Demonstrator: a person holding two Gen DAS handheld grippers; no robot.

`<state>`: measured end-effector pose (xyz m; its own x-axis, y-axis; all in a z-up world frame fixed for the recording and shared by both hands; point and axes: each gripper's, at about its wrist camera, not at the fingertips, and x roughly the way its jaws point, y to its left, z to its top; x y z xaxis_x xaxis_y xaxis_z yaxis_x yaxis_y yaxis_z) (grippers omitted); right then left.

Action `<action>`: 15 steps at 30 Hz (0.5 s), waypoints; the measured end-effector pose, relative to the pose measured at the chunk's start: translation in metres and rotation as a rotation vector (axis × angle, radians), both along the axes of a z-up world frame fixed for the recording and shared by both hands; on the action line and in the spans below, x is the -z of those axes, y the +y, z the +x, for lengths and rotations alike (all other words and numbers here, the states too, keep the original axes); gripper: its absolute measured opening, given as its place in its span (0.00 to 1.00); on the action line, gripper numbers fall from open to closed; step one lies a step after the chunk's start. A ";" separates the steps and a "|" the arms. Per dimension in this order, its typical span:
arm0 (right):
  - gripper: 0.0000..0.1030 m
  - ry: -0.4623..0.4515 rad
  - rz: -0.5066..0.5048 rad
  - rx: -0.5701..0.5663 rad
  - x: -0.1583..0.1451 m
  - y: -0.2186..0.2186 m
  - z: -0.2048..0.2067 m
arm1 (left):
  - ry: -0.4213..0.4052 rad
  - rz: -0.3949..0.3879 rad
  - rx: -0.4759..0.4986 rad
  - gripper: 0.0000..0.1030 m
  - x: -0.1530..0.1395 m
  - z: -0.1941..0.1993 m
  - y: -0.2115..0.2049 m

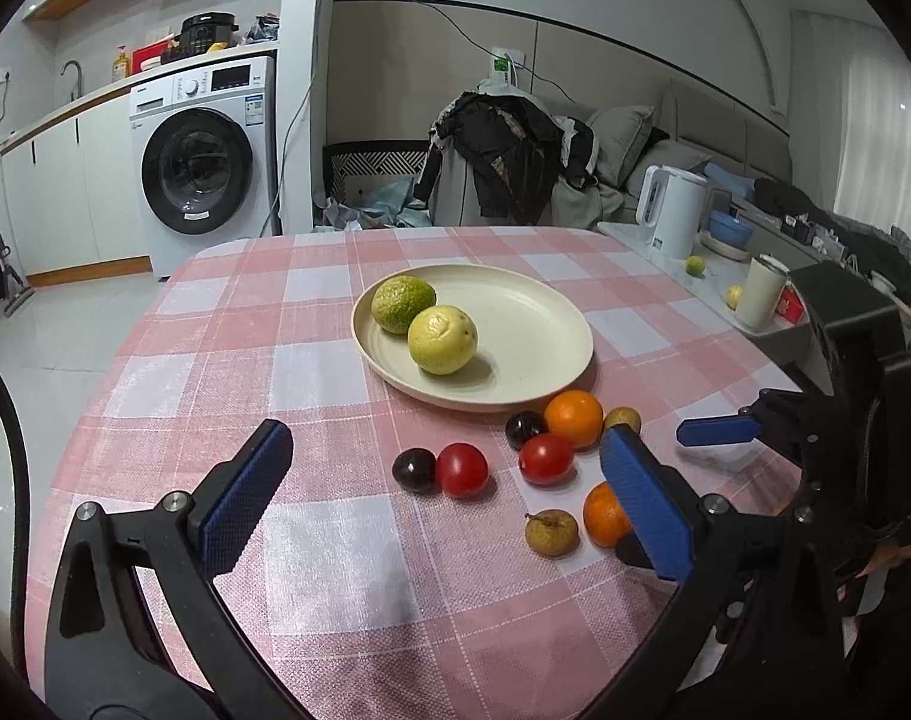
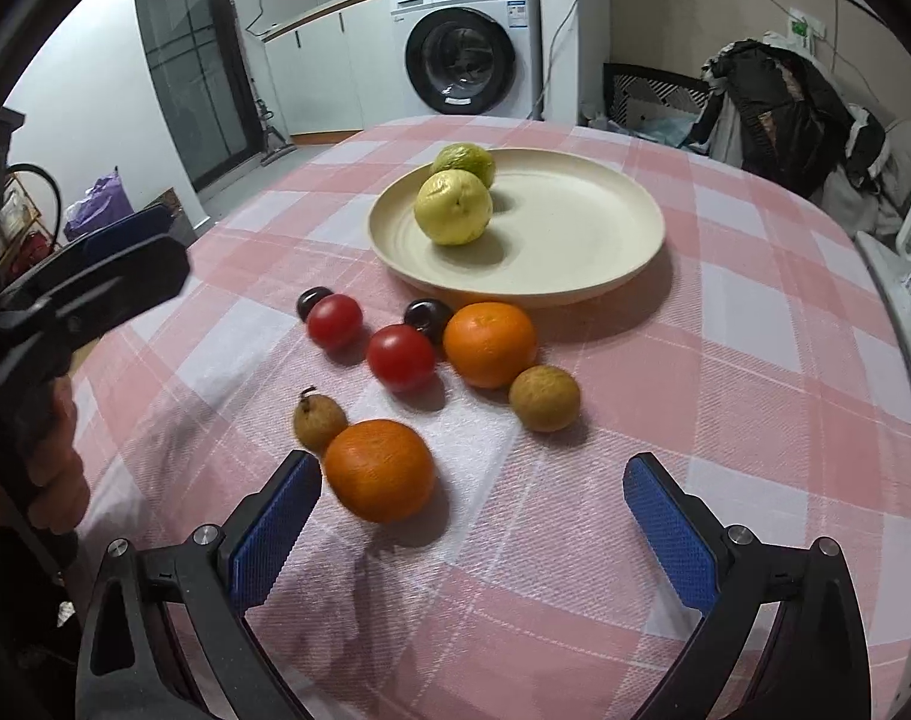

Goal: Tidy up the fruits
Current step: 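Move both tools back toward the remaining fruits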

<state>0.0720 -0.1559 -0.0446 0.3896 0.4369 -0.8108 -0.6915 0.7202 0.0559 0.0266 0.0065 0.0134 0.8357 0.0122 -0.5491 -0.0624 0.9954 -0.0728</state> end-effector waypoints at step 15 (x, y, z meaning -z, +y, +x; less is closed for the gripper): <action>0.83 0.065 0.035 -0.124 0.009 0.015 -0.016 | 0.016 0.006 0.020 0.99 0.005 0.005 -0.002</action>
